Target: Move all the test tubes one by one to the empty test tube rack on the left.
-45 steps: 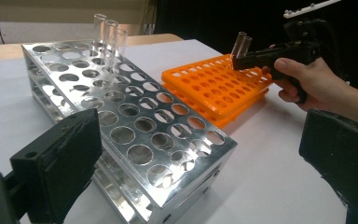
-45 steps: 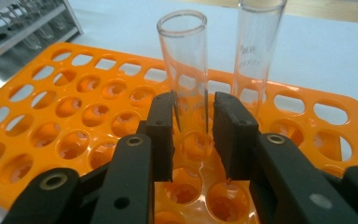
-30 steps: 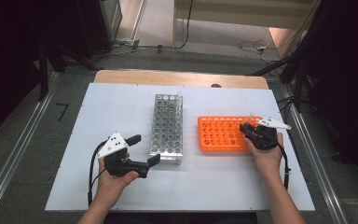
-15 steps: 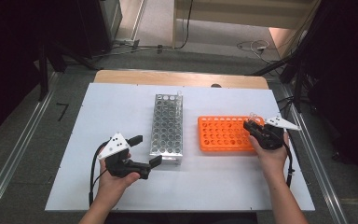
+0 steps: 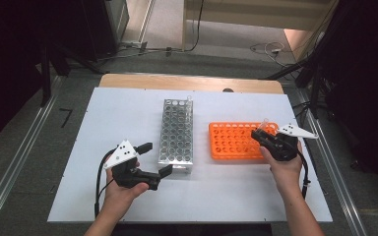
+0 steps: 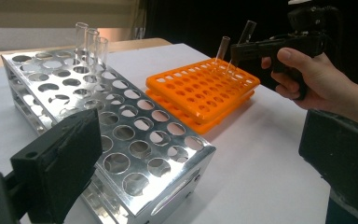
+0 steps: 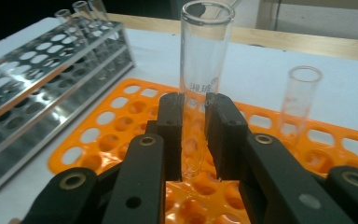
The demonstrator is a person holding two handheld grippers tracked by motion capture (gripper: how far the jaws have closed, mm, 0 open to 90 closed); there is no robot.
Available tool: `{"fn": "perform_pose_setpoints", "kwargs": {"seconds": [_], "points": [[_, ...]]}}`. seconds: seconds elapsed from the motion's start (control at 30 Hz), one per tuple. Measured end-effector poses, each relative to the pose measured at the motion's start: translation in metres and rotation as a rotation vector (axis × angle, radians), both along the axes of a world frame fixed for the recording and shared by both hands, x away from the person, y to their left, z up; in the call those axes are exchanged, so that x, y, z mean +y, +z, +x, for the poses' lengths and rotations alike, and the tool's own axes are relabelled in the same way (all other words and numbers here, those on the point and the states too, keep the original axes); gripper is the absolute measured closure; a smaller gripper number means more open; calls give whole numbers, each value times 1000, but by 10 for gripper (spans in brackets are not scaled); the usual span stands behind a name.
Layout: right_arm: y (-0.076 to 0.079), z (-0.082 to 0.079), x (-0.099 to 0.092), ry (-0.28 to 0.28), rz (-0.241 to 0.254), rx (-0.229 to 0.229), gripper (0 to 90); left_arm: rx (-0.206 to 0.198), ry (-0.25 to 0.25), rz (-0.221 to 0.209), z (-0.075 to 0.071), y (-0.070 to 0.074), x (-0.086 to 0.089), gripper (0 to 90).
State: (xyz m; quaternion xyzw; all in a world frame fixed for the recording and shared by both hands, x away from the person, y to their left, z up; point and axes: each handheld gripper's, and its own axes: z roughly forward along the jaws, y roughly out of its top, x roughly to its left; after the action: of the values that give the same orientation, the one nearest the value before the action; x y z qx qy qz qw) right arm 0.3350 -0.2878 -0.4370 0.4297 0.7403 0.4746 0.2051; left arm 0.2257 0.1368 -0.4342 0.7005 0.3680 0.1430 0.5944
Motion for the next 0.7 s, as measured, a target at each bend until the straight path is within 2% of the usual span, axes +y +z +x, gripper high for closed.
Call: {"fn": "perform_pose_setpoints", "kwargs": {"seconds": [0.47, 0.7], "points": [[12, -22, 34, 154, 24, -4, 739, -10, -8, -4, -2, 4, -2, 0], [15, -30, 47, 196, 22, -15, 739, -17, -15, -8, -2, 6, -4, 0]]}}
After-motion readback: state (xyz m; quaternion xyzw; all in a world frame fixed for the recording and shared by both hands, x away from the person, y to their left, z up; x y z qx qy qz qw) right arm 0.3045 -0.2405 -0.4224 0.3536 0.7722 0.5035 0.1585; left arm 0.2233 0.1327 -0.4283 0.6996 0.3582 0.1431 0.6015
